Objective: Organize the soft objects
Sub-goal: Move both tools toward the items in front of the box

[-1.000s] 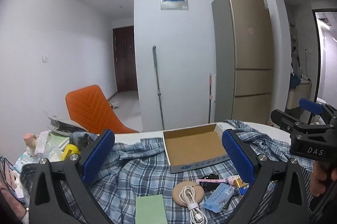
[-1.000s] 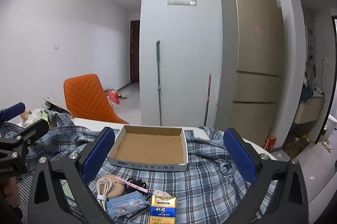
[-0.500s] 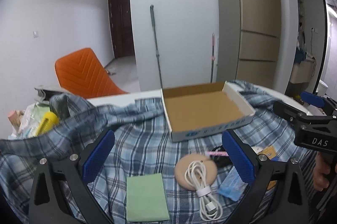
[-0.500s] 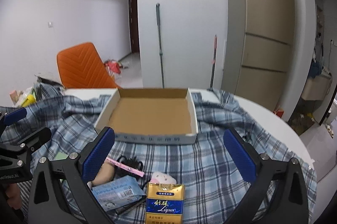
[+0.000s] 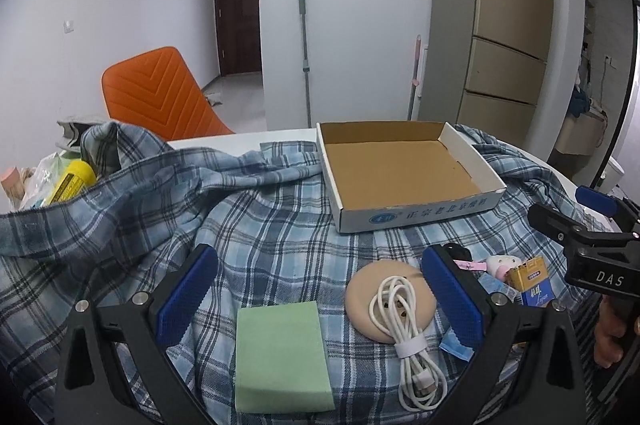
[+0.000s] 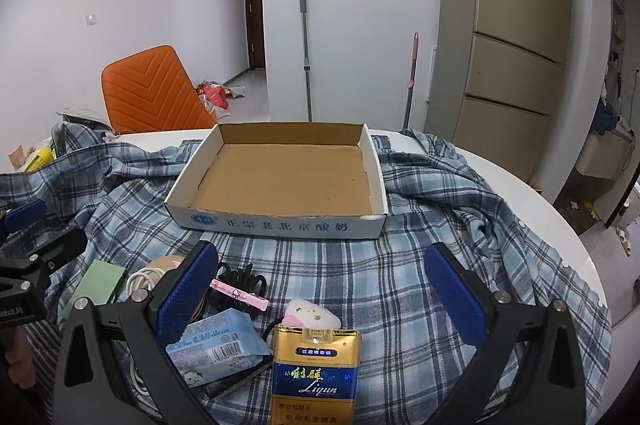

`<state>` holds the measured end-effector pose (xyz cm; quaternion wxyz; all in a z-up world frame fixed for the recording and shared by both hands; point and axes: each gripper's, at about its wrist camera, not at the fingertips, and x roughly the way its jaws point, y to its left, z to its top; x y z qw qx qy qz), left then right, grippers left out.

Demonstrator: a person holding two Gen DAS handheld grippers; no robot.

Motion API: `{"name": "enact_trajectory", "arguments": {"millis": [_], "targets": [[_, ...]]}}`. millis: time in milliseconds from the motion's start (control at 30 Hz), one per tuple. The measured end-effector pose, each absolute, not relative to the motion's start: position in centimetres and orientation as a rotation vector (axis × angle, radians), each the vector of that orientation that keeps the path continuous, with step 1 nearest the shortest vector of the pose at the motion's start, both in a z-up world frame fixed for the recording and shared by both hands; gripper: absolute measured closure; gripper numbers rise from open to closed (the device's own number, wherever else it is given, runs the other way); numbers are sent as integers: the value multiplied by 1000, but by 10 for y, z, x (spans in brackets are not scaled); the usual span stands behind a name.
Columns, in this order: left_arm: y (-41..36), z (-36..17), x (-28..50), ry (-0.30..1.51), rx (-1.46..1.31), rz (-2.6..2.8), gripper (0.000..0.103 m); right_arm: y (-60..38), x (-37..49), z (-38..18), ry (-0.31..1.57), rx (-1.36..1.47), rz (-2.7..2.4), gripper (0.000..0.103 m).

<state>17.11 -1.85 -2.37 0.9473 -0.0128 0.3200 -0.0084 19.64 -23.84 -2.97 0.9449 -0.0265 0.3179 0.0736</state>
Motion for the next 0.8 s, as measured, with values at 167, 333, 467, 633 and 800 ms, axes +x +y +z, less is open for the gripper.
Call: {"name": "enact_trajectory", "arguments": {"millis": [167,333,467,633,800], "targets": [[-11,-11,164,645,-42,3,0,-233,194,-23,637,-70,149,0],[-6,0,153,646,-20,-2,0,-229,186,-13,623,-75,175,0],[-1,12,134,609,-45,-8,0,-226,172,0,590,-85,203,0],[-8,27,107,549,-1,45,0,-228,154,10,538,-79,202,0],[-12,36,91,547,-6,70,0,-232,147,10,542,-54,216,0]]}}
